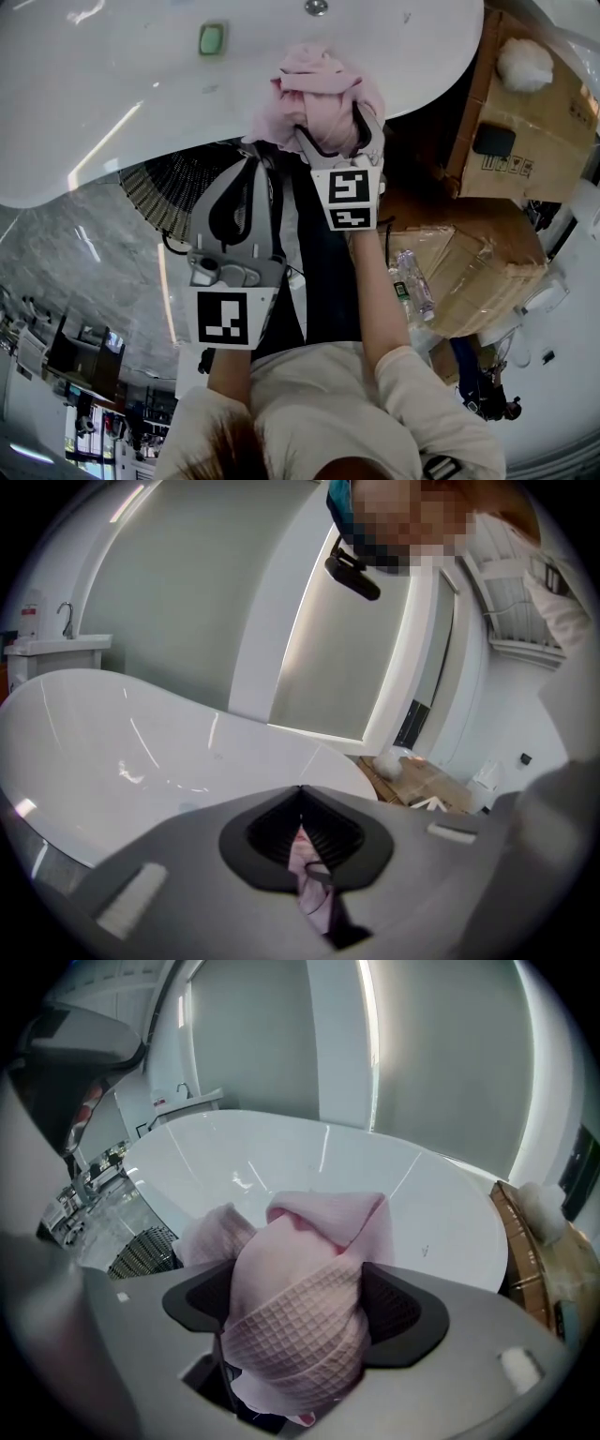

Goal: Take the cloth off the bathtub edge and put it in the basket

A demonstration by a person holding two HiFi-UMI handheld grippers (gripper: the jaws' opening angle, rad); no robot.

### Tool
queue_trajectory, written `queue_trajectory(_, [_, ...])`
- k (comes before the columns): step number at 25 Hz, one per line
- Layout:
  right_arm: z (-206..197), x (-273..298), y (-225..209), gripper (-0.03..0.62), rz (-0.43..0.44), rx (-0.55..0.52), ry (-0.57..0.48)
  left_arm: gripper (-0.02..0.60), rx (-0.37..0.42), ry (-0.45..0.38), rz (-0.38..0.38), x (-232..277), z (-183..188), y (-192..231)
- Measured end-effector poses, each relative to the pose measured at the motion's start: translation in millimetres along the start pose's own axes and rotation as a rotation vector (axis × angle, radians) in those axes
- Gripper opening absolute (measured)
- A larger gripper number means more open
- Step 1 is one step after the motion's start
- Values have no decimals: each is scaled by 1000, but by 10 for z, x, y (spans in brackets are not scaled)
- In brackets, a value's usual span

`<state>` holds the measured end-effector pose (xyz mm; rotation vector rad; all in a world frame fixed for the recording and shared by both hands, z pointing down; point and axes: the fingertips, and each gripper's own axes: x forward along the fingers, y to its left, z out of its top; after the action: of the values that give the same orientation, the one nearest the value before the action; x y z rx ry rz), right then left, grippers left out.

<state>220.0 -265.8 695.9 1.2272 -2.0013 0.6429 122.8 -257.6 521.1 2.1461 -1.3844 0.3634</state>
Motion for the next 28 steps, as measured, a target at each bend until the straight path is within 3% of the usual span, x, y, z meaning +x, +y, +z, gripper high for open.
queue_trajectory(5, [-19,-32,100,292,10,-45,42,8,-5,-9,4,-37,6,-17])
queue_trajectory(10, [93,-168,64,113,9,42,14,8,-7,-25,9,-123,46,-9])
queue_trajectory(16, [205,-346,61,70,26,145,-28,8,2,-61,-1,-276,172,-39])
queue_trajectory(28, [861,-1160,321,66,79,258,-222,8,20,-158,-37,-721,563,-115])
